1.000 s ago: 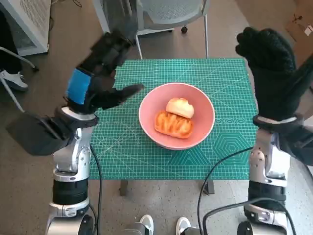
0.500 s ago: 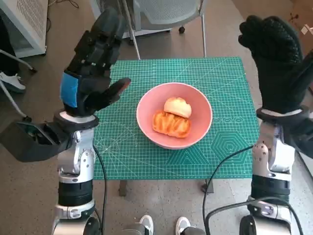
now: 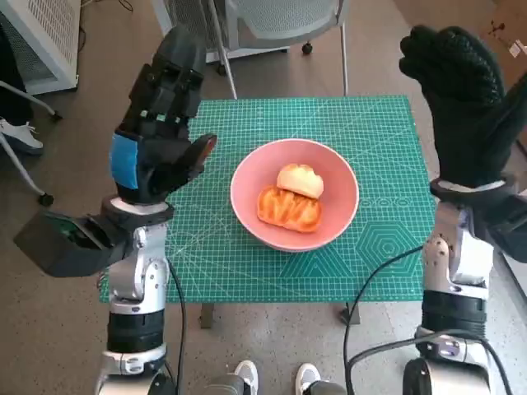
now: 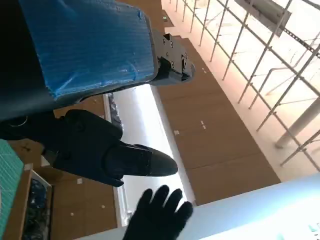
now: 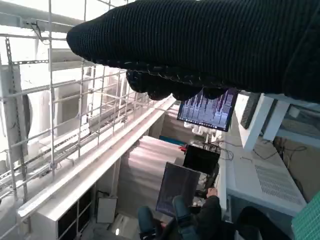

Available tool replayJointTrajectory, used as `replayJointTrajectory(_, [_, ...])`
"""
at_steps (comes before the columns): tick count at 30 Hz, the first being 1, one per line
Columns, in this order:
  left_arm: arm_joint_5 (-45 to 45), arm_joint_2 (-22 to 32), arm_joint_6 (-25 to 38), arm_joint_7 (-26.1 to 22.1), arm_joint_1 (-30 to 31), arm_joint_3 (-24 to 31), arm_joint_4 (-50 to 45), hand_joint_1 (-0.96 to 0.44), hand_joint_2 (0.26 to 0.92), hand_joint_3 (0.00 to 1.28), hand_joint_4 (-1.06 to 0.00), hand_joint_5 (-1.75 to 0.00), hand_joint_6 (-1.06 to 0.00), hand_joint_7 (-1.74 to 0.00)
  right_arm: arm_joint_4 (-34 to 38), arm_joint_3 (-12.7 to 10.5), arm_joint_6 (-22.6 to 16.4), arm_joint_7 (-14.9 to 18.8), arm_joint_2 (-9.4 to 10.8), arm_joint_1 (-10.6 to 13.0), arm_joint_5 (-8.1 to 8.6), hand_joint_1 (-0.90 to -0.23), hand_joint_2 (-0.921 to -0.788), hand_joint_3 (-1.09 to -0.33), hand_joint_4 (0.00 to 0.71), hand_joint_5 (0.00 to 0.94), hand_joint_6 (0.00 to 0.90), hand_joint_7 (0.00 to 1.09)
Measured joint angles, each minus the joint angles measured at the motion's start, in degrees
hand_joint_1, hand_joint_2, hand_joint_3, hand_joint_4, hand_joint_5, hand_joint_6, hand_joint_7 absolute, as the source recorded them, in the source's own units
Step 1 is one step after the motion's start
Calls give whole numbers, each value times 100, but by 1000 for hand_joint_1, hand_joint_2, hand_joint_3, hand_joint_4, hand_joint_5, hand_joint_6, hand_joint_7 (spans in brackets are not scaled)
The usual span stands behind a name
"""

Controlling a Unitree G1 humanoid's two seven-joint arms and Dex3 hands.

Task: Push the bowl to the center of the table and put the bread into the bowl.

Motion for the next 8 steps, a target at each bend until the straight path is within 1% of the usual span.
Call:
replayJointTrajectory(3, [-2, -22, -9, -4, 0, 1, 12, -561, 921, 227, -105, -8, -16, -611, 53, 0, -35, 16, -1, -10, 0, -587, -921, -581, 405, 2, 433, 12])
replayJointTrajectory(8, [-2, -27, -11, -15, 0, 0, 34, -541, 921, 224, -103, -7, -2, -643, 120, -3, -66, 40, -13, -29, 2, -588, -921, -581, 405, 2, 433, 11])
